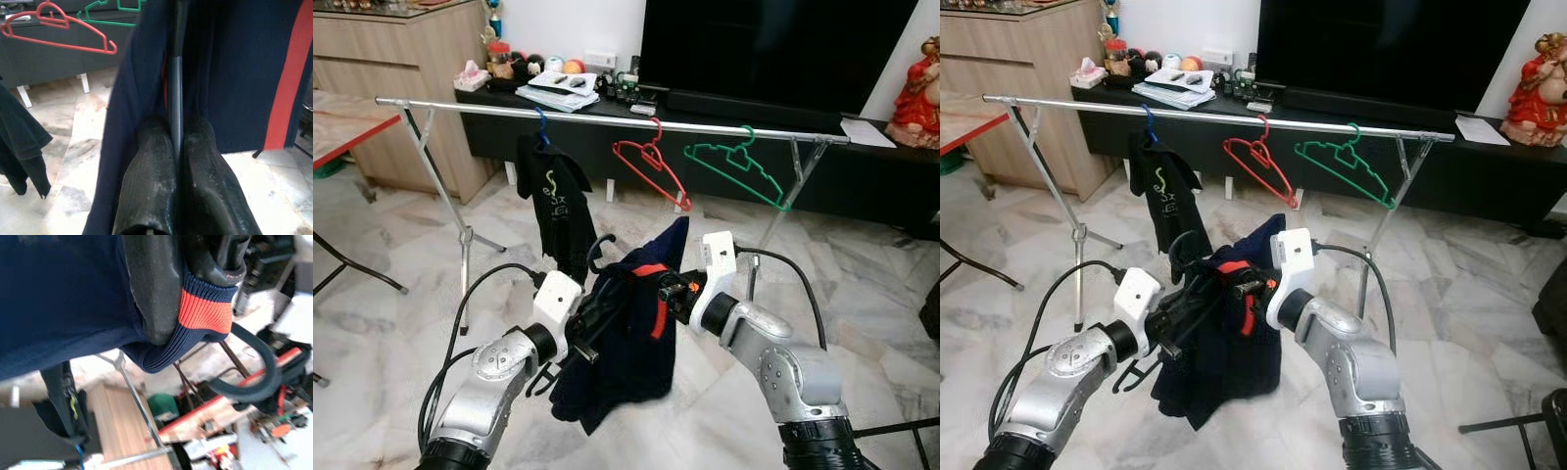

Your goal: Hang hanger

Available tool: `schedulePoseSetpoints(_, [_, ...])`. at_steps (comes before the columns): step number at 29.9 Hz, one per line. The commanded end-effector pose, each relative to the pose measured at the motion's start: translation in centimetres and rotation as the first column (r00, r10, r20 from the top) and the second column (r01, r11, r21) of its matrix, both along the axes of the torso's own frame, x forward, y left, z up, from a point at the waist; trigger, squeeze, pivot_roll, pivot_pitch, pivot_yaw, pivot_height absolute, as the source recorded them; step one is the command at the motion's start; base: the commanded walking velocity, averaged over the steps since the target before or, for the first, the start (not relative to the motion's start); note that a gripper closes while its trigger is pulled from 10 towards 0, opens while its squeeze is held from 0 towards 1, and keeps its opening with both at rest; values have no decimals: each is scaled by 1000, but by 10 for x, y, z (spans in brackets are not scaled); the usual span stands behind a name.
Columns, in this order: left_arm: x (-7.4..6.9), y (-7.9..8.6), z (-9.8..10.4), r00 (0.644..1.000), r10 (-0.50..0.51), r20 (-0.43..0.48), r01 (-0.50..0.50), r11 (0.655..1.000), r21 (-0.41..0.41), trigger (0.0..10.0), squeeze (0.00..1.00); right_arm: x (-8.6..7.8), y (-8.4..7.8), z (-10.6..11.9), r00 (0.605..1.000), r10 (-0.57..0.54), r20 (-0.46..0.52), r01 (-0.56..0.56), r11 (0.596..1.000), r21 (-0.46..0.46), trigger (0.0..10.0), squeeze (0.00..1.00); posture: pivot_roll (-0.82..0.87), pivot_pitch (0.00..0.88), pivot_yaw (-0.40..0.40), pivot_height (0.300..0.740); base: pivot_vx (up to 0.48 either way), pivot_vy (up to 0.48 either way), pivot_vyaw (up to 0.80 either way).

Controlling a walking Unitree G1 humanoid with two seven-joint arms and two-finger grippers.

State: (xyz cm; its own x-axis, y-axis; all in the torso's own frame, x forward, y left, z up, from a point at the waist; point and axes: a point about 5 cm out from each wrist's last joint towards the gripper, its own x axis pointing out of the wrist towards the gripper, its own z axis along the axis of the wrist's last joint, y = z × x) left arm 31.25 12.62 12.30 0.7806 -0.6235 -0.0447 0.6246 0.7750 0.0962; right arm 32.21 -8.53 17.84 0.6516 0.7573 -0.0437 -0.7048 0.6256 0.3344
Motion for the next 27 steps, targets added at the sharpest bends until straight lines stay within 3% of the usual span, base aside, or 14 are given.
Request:
schedulePoseSetpoints(1, [3,-3,6,1000,-12,9,13,1000,-17,10000,0,-5,4,11,997,42,68,-44,999,17,10000,0,113,39,-90,740,0,0,0])
schedulePoseSetpoints(3, [3,-3,6,1000,-14,8,14,1000,-18,10000,0,-9,7,14,992,85,96,-88,996,22,10000,0,113,40,-89,740,0,0,0])
schedulePoseSetpoints(5, [2,-2,6,1000,-18,5,18,1000,-21,10000,0,-25,15,19,966,204,157,-208,978,7,10000,0,108,40,-82,740,0,0,0])
schedulePoseSetpoints(8, [2,-1,7,1000,-21,3,21,1000,-22,10000,0,-29,17,15,959,230,162,-229,973,-27,10000,0,106,41,-79,740,0,0,0])
schedulePoseSetpoints(13, [3,-3,7,1000,-29,2,29,999,-27,10000,0,-32,17,11,954,252,165,-246,968,-54,10000,0,105,44,-76,740,0,0,0])
schedulePoseSetpoints(21, [1,-3,7,999,-44,-7,44,999,-25,10000,0,-24,9,4,969,193,153,-178,978,-110,10000,0,106,48,-74,740,0,0,0])
schedulePoseSetpoints(22, [1,-3,7,999,-45,-8,45,999,-25,10000,0,-23,9,4,970,190,155,-173,978,-117,10000,47,107,47,-75,740,0,0,0])
schedulePoseSetpoints(23, [1,-3,6,999,-47,-9,46,999,-26,10000,0,-22,8,4,969,190,160,-171,977,-125,10000,1000,107,47,-75,740,0,0,0])
schedulePoseSetpoints(27, [1,-3,6,999,-50,-10,50,998,-27,10000,0,-22,8,6,966,193,174,-171,976,-136,10000,1000,106,45,-75,740,0,0,0])
